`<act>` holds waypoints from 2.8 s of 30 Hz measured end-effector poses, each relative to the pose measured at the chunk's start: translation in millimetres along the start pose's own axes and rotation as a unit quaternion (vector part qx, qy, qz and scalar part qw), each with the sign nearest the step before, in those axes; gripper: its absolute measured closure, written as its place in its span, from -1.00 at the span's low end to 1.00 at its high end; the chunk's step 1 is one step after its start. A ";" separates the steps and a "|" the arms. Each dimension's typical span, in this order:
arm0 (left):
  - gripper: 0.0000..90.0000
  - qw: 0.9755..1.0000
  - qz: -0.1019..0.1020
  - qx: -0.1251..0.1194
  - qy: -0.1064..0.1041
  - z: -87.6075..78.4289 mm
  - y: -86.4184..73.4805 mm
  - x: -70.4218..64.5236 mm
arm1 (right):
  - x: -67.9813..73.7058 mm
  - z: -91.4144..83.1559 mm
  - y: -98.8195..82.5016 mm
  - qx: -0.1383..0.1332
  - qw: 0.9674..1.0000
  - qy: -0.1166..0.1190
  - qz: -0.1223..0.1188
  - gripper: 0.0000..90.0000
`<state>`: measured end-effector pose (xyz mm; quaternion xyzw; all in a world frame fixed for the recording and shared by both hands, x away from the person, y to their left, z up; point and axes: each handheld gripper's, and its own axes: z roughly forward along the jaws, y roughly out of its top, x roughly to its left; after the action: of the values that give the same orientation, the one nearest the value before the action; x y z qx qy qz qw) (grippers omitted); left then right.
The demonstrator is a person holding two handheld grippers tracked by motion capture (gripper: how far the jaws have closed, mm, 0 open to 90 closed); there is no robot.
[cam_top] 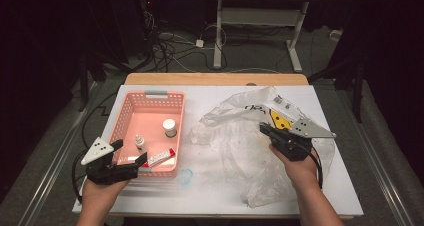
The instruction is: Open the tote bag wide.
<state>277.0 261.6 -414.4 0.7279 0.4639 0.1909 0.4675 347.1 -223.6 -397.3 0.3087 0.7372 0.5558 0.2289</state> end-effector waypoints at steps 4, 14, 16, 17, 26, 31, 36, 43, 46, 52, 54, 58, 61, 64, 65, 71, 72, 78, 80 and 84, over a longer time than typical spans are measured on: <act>-0.67 0.999 0.020 0.036 -0.013 11.9 16.6 -3.1 | -1.8 -1.5 0.8 -0.004 1.000 0.001 0.004 1.00; -0.27 0.988 0.015 0.148 -0.044 50.5 32.1 6.7 | -1.9 -4.5 2.1 -0.005 1.000 0.003 0.005 1.00; -0.26 0.984 0.009 0.171 -0.047 55.6 33.0 10.2 | -2.2 -4.8 2.5 -0.007 1.000 0.004 0.007 1.00; -0.26 0.982 0.011 0.181 -0.048 58.0 33.3 10.9 | -2.1 -4.9 2.6 -0.008 1.000 0.004 0.007 1.00; -0.23 0.958 0.037 0.281 -0.045 79.1 43.1 10.8 | -1.6 -4.6 1.6 -0.004 1.000 0.007 0.008 1.00; -0.20 0.942 0.057 0.329 -0.044 93.3 46.7 7.3 | -2.0 -4.3 1.3 -0.002 1.000 0.009 0.010 1.00; -0.16 0.929 0.064 0.359 -0.058 106.3 51.6 4.3 | -2.9 -5.7 1.4 -0.005 1.000 0.007 0.010 1.00; -0.13 0.897 0.083 0.432 -0.047 129.4 51.7 0.2 | -3.5 -7.4 1.5 -0.006 1.000 0.008 0.010 1.00; -0.08 0.878 0.096 0.468 -0.040 139.8 48.8 -3.1 | -3.3 -6.6 1.0 -0.006 1.000 0.009 0.010 1.00; 0.16 0.855 0.118 0.505 -0.022 150.2 44.7 -6.7 | -3.4 -7.1 0.7 -0.006 1.000 0.008 0.013 1.00; 0.34 0.858 0.121 0.499 -0.024 150.8 45.3 -7.5 | -3.4 -7.4 0.9 -0.006 1.000 0.007 0.012 1.00; 0.40 0.871 0.112 0.478 -0.003 154.1 48.6 -4.1 | -2.6 -7.4 1.3 -0.006 1.000 0.007 0.010 1.00; 0.40 0.881 0.102 0.462 0.008 158.0 51.1 -1.7 | -2.1 -6.4 0.8 -0.005 1.000 0.008 0.008 1.00; 0.39 0.884 0.091 0.458 0.003 160.1 51.9 -0.7 | -2.2 -6.3 0.8 -0.004 1.000 0.008 0.008 1.00; 0.33 0.883 0.089 0.460 -0.003 160.1 52.1 -0.1 | -2.3 -6.5 0.8 -0.005 1.000 0.008 0.008 1.00; 0.11 0.877 0.087 0.472 -0.009 151.1 52.0 1.8 | -1.6 -6.7 0.9 -0.005 1.000 0.008 0.009 1.00; 0.11 0.877 0.086 0.473 -0.010 149.1 52.2 2.0 | -1.4 -6.5 1.1 -0.006 1.000 0.009 0.008 1.00; 0.11 0.868 0.087 0.488 -0.013 149.3 48.1 2.3 | 0.2 -7.2 2.4 -0.006 1.000 0.008 0.007 1.00; 0.12 0.866 0.092 0.491 -0.011 152.1 46.6 1.5 | 0.0 -7.6 2.1 -0.006 1.000 0.008 0.006 1.00; 0.28 0.871 0.088 0.484 -0.008 153.3 47.6 1.1 | -0.5 -7.7 1.5 -0.005 1.000 0.007 0.007 1.00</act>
<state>410.2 179.1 -448.8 0.9024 0.4282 -0.0231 0.0418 342.5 -228.9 -393.7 0.3088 0.7335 0.5636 0.2212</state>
